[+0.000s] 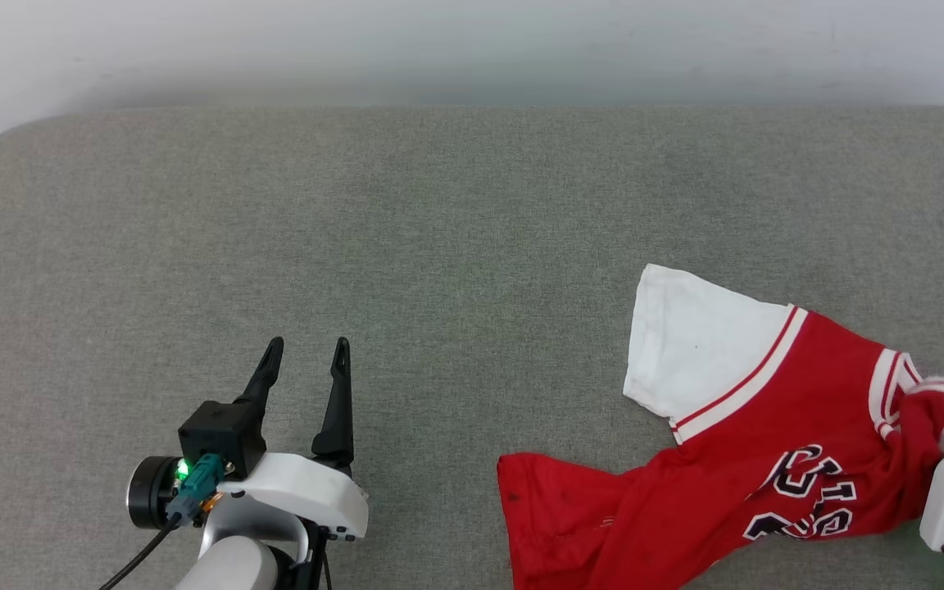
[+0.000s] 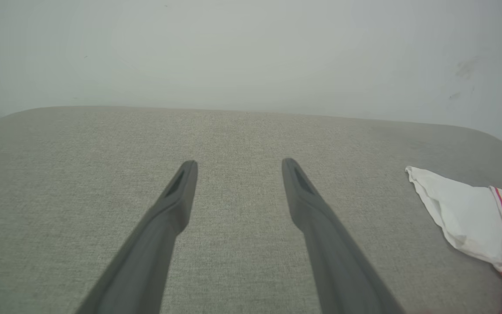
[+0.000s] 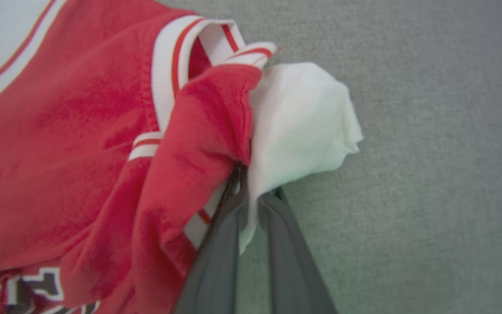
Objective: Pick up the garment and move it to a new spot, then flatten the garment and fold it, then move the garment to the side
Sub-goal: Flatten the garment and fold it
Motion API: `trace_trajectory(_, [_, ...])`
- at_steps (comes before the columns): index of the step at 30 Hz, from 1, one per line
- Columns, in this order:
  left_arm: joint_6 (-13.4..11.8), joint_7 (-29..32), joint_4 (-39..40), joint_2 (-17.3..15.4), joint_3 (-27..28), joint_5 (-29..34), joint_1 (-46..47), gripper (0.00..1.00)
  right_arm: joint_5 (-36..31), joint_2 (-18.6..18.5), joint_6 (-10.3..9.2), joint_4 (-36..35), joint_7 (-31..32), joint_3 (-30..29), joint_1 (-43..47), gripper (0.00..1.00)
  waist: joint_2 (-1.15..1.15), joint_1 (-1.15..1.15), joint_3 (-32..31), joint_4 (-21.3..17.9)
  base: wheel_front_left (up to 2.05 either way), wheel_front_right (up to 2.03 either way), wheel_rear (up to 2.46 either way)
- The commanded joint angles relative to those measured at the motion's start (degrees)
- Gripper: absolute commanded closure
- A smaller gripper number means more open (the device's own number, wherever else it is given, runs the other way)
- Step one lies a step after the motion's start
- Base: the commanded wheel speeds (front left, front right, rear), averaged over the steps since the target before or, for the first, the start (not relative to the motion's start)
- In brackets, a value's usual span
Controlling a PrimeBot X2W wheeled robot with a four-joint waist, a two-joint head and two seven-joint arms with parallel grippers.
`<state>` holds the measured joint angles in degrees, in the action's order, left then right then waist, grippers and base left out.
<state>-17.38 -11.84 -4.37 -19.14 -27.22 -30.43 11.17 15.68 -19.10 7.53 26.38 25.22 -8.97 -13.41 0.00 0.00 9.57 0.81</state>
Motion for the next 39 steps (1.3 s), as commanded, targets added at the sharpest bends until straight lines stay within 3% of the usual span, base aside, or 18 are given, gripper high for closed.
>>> trace_trajectory(1, [0.0, -0.1, 0.0, -0.1, 0.0, -0.1, 0.5, 0.0, -1.0, 1.6, -0.08, 2.1, -1.2, -1.6, 0.9, 0.33, 0.0, 0.0, 0.2, 0.0, 0.0, 0.0, 0.0])
trace_trajectory(2, [0.0, -0.1, -0.1, 0.0, 0.0, -0.2, 0.5, 0.0, -1.2, 2.4, -0.08, 3.4, -1.8, -2.2, 1.3, 0.0, 0.0, 0.0, 0.2, -0.1, 0.0, 0.0, 0.0])
trace_trajectory(9, [-0.3, 0.0, -0.3, -0.6, 0.1, -0.5, -0.5, 0.0, -3.8, 5.6, -0.05, 4.8, -10.9, -5.0, 1.7, 0.0, 0.0, 0.0, -0.5, -0.9, 0.0, 0.0, 0.0])
trace_trajectory(19, [-1.2, 0.8, -0.2, -1.9, 0.5, -1.4, -3.7, 0.0, -14.4, 9.9, -0.07, -6.4, -26.5, -8.3, 4.5, 0.0, 0.0, 0.0, -5.2, -2.7, 0.0, 0.0, 0.0])
trace_trajectory(28, [-1.8, 1.4, -0.4, -3.0, 0.7, -2.7, -7.7, 0.0, -18.1, 14.3, -0.08, -17.4, -28.0, -2.7, 11.4, 0.0, 0.0, 0.0, -9.7, -4.1, 0.0, 0.0, 0.0])
trace_trajectory(39, [-0.8, 3.7, -0.6, -3.5, -1.0, -2.8, -7.0, 0.0, -15.8, 16.2, -0.07, -28.7, -25.5, 2.6, 18.8, 0.0, 0.0, 0.0, -10.9, -5.5, 0.0, 0.0, 0.0])
